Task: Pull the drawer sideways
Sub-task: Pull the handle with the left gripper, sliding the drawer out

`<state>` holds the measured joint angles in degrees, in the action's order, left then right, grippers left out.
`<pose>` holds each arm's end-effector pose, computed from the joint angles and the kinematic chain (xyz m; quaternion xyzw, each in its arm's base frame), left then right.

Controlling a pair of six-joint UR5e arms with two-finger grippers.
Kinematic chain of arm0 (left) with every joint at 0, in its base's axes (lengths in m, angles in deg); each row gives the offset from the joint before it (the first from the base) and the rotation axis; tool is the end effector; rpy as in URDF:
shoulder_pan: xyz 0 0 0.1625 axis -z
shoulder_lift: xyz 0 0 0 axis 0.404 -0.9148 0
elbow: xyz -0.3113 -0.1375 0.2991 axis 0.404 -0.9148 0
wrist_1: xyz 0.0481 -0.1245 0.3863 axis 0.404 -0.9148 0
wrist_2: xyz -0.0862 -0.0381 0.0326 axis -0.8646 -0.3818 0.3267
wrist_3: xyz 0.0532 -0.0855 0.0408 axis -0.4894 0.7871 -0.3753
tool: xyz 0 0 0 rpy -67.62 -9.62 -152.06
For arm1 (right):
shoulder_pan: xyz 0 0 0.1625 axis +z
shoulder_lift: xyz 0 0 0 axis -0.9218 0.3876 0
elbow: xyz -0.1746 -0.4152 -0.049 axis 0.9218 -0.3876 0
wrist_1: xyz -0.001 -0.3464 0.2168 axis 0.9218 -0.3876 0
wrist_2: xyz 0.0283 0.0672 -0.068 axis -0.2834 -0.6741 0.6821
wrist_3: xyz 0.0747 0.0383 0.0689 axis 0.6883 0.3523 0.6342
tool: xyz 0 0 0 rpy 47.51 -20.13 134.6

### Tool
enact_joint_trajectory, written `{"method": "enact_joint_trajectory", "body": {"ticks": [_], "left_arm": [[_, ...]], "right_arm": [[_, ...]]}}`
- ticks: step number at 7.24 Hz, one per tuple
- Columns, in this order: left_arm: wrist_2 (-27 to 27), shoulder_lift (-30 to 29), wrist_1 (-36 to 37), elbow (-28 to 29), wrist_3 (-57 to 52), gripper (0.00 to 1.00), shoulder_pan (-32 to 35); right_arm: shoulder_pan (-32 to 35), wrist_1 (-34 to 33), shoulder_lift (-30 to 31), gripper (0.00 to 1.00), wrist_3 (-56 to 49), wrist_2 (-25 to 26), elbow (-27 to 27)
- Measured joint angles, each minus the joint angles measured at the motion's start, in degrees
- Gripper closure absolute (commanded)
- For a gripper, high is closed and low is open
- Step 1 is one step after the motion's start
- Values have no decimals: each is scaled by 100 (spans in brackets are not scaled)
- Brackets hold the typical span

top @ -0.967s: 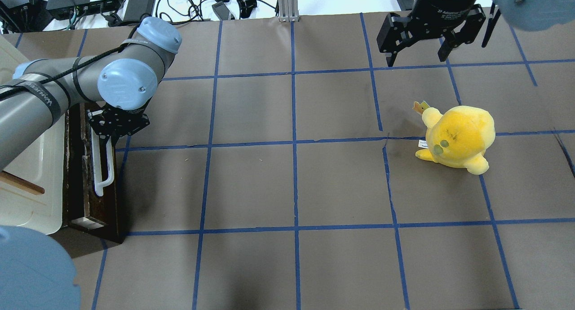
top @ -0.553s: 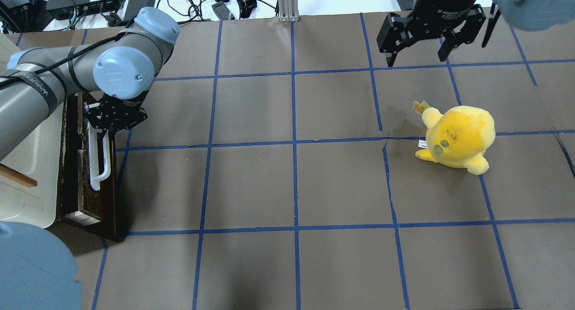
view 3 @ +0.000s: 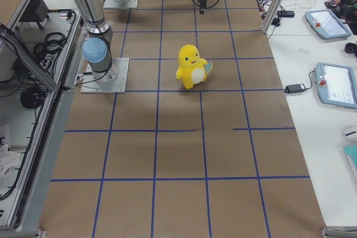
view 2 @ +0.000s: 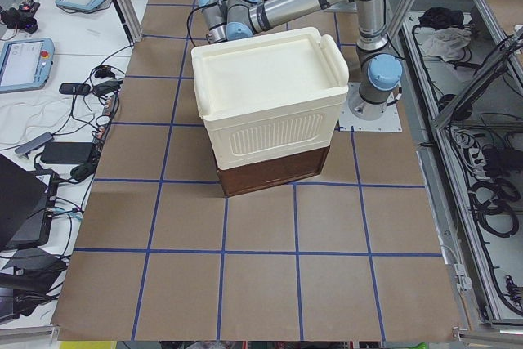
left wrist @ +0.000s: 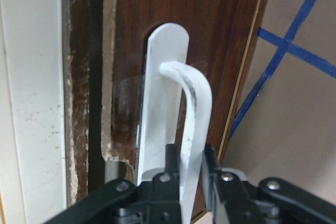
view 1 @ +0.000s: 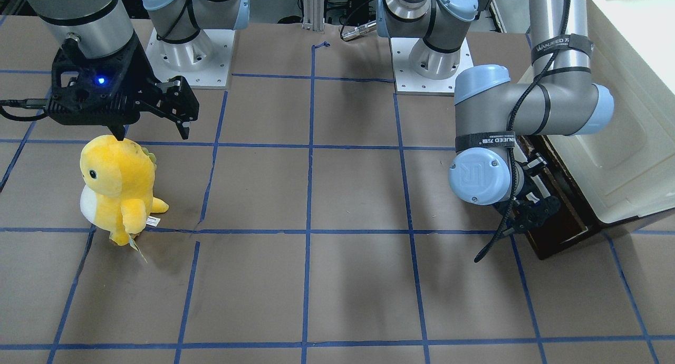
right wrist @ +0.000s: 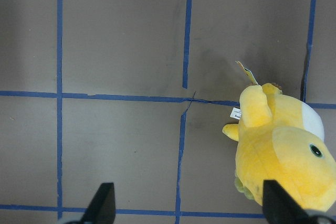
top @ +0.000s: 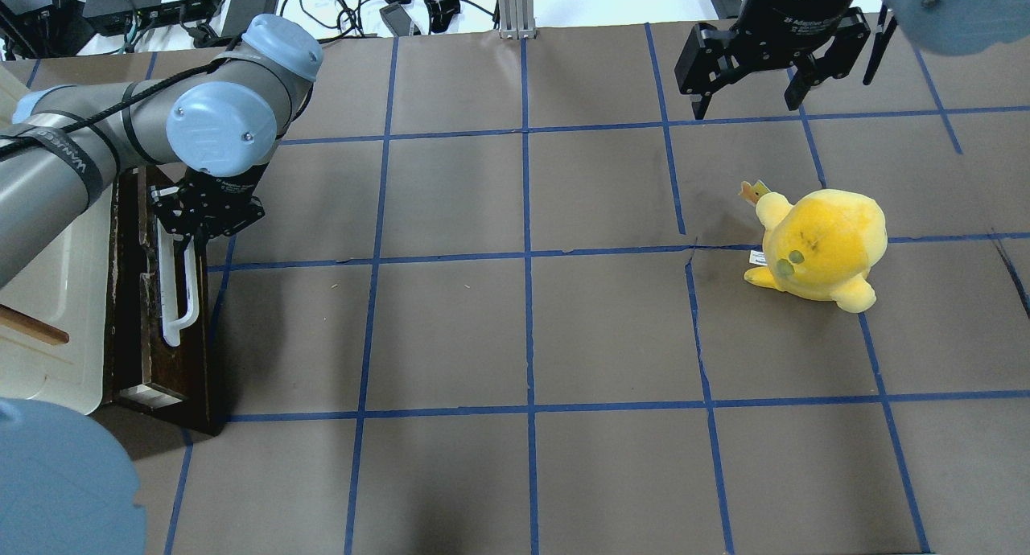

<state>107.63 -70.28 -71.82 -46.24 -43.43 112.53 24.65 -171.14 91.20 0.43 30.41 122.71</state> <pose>-0.0492 -0.5672 0.2983 -0.2148 0.8881 0.1091 0.3915 0.1493 -0.5255 0.5277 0.0267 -0.9994 0.0230 0.0046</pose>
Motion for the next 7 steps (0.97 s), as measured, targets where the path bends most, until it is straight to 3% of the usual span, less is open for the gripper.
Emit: {"method": "enact_joint_trajectory", "body": {"ticks": [7], "left_arm": [[-110,-22,-114,-14,138,100,128]], "right_arm": [[0,0,0,0,0,-1,0]]}}
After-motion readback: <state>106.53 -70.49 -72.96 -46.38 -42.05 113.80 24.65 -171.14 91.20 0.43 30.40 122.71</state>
